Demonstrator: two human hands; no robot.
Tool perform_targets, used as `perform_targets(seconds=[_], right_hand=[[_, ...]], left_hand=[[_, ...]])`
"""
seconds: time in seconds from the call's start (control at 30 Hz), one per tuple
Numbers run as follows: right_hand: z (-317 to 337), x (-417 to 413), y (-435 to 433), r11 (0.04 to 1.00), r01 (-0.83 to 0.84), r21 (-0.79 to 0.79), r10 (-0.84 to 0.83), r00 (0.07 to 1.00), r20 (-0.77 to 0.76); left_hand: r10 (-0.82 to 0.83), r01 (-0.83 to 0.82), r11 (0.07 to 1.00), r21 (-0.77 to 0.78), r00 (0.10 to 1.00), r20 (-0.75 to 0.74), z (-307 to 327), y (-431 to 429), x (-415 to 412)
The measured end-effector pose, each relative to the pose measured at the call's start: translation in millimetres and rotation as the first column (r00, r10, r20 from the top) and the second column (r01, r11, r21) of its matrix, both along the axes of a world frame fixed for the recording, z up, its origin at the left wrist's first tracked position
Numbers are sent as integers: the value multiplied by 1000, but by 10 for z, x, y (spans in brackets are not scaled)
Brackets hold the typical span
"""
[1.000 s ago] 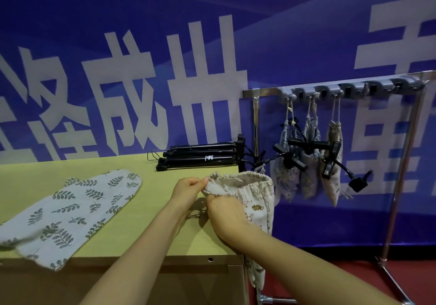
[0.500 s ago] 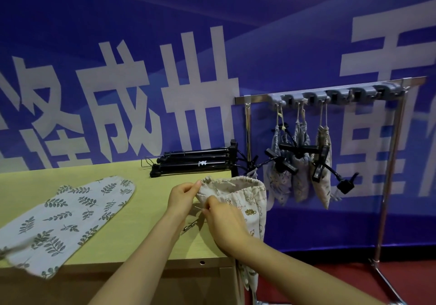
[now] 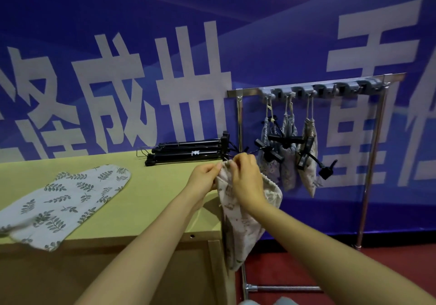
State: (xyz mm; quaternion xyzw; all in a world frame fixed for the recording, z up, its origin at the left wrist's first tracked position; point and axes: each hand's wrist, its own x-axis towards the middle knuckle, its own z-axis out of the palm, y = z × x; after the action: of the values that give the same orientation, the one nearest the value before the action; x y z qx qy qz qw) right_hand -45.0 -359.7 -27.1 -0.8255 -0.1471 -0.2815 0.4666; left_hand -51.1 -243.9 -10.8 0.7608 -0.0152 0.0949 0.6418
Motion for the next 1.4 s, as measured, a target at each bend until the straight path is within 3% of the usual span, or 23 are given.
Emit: perform_targets(seconds=[0.1, 0.23, 0.4, 0.53, 0.67, 0.77, 0.83, 1.17, 1.3, 1.4], right_hand=[[-71, -127, -322, 988, -143, 56, 149, 979, -139], [-209, -290, -565, 932, -359, -46, 330, 896, -296], [-323, -449, -412, 718, -616, -325, 408, 750, -521], [-320, -460, -324, 698, -626, -349, 424, 753, -503], [-267, -601, -235, 657, -697, -287, 509, 691, -513], [-301, -707, -57, 568, -660, -492, 519, 751, -408], [-330, -704, 13, 588, -604, -538, 508, 793, -335], [-293, -620, 49, 698, -621, -356, 547, 783, -295], [-121, -598, 118, 730, -682, -28, 646, 704, -295], [36, -417, 275, 825, -527, 206, 559, 813, -161]], left_hand=[[113, -114, 991, -76, 993, -16, -88, -182, -76], [158, -160, 986, -44, 987, -40, -240, -294, -298], [139, -133, 986, 101, 988, -64, -445, -75, -721], [219, -225, 929, 293, 974, 54, -501, 319, -942], [170, -205, 942, 267, 974, 150, -511, 371, -1028], [134, -169, 961, 217, 976, 169, -458, 327, -1013], [126, -157, 972, 176, 976, 179, -406, 363, -1028], [134, -150, 986, 70, 971, 200, -352, 622, -1048], [148, -152, 988, 6, 969, 196, -316, 617, -979], [161, -156, 987, -38, 967, 197, -284, 607, -826]])
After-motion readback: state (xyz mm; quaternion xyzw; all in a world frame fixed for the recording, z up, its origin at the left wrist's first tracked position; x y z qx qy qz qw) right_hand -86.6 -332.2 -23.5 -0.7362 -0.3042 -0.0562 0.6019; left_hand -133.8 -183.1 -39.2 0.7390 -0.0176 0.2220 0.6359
